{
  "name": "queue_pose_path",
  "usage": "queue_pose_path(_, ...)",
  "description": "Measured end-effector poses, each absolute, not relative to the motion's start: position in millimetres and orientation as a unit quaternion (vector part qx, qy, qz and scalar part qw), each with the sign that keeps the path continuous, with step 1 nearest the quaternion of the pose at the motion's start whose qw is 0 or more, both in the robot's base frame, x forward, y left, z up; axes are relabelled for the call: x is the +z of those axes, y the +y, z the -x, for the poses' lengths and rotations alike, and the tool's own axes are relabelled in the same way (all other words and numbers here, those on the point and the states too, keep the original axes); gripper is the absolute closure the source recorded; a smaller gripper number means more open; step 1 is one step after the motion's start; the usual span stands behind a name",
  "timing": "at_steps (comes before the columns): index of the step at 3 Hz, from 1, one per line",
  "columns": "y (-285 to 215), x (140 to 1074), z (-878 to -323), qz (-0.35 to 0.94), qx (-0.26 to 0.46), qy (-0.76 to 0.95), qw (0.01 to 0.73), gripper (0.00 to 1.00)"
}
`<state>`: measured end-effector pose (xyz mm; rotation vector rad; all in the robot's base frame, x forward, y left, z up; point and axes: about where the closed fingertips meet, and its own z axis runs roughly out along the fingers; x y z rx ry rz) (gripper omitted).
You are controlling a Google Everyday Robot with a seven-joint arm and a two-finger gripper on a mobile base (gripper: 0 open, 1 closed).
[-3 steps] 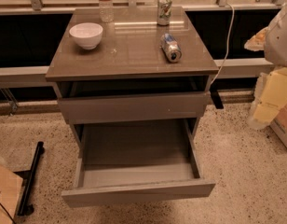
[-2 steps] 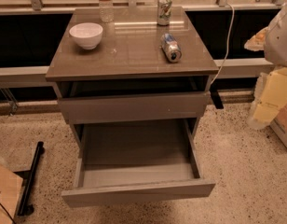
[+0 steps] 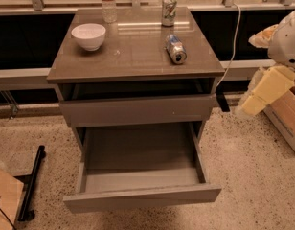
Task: Place redbull can into middle drawer
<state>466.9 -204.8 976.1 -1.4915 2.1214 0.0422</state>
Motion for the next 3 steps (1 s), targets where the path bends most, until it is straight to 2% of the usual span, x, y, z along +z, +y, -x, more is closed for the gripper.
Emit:
queue_pose_path(1, -195.3, 982.2, -508.4, 0.527, 0.024, 0.782, 0.332, 0.0)
queue_pose_path(2, -195.3, 982.2, -508.4, 0.527, 0.024, 0.782, 0.332, 0.0)
queue_pose_path(3, -176.2, 956.8, -547.8, 0.479, 0.057, 0.8, 0.355, 0.0)
